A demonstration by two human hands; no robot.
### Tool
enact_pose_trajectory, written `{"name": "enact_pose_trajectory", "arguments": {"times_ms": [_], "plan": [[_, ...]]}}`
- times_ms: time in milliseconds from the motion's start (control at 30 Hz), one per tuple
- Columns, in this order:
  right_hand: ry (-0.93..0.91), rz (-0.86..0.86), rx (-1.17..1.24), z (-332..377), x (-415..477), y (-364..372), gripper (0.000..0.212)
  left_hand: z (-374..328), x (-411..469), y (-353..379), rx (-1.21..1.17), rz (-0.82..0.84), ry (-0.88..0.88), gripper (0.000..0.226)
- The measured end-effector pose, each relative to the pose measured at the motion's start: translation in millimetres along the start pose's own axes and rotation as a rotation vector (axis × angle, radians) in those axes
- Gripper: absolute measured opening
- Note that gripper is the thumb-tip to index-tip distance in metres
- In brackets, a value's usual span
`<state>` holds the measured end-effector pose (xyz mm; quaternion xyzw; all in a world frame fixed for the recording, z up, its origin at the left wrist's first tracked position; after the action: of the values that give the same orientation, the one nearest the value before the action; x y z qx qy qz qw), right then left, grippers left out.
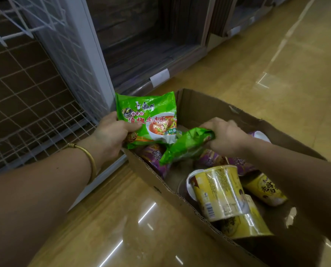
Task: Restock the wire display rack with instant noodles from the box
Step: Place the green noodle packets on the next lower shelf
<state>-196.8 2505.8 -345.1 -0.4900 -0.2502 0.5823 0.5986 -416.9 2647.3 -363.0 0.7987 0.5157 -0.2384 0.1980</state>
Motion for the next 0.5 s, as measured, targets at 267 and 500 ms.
{"name": "enact_pose_trajectory", "arguments": {"times_ms": [267,500], "plan": [[0.082,-0.008,0.631,12.0,-19.3,-33.9,0.016,1.5,-13.0,-12.5,0.025,0.005,0.026,0.038],[0.177,-0.131,1.046,14.4,-33.2,-38.7,0.028,4.9,-31.5,-16.6,0.029,0.075,-0.003,0.039]]}}
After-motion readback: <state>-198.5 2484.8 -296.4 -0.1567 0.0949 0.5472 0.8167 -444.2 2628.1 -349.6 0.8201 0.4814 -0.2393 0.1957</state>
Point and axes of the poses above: each hand's wrist, its own x-axis towards the middle knuckle, its own y-axis out of the palm, z = x × y, the point moved 7 cm from there along x, towards the middle knuckle, and after that the axes turned 10 degrees about -y, right-handed, at the moved point
